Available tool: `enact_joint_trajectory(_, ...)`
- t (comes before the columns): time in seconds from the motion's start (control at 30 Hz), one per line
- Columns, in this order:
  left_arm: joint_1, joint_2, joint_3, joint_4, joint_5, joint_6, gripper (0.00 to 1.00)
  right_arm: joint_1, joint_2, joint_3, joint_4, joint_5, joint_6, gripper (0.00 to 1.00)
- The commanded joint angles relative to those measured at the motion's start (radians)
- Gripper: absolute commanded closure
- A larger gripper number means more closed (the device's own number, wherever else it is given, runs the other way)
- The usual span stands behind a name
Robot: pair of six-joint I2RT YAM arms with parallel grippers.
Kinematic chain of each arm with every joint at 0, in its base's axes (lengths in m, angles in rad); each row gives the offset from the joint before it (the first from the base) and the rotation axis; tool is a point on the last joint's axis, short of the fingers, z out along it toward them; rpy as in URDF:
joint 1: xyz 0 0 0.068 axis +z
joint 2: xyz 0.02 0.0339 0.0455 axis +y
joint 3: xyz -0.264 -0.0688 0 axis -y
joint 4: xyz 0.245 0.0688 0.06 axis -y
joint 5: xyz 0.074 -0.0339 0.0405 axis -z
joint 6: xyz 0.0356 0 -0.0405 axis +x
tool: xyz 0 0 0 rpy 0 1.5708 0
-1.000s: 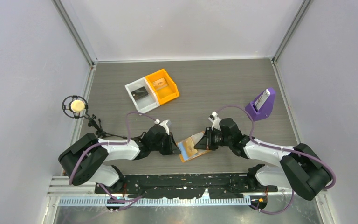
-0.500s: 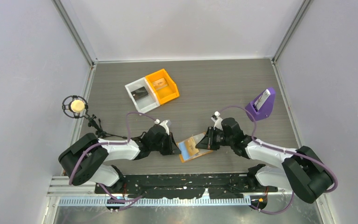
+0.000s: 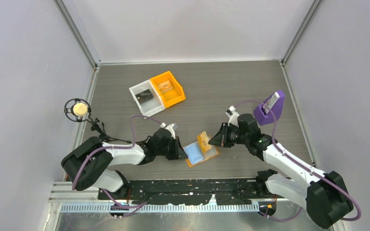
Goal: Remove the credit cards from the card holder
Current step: Remove the credit card from the card holder, then place the credit card in the storage box.
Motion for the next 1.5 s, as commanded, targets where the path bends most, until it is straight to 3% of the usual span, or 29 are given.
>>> enact_joint_trajectory(0.0, 0.001, -0.021, 0.005, -0.078, 0.017, 0.034, 0.88, -0.03, -0.058, 0.096, -0.127, 0.003, -0.089, 0.95)
enact_joint_trajectory(0.17, 0.001, -0.143, 0.038, -0.139, 0.045, 0.039, 0.8, -0.04, -0.07, 0.181, -0.198, -0.03, -0.158, 0.95)
enact_joint_trajectory(0.4, 0.001, -0.37, 0.187, -0.435, -0.03, 0.151, 0.72, -0.04, -0.052, 0.264, -0.314, -0.131, -0.28, 0.95)
enact_joint_trajectory(0.63, 0.01, -0.479, 0.358, -0.705, -0.084, 0.308, 0.65, -0.038, -0.06, 0.241, -0.279, -0.313, -0.296, 0.95)
enact_joint_trajectory(0.8, 0.012, -0.521, 0.418, -0.764, -0.009, 0.474, 0.67, -0.028, -0.062, 0.205, -0.222, -0.449, -0.289, 0.95)
enact_joint_trajectory(1.1, 0.012, -0.437, 0.55, -0.859, 0.271, 0.613, 0.62, 0.023, -0.105, 0.171, -0.134, -0.502, -0.237, 0.95)
enact_joint_trajectory(1.47, 0.017, -0.324, 0.648, -0.859, 0.37, 0.553, 0.62, 0.068, -0.15, 0.157, -0.065, -0.551, -0.185, 0.95)
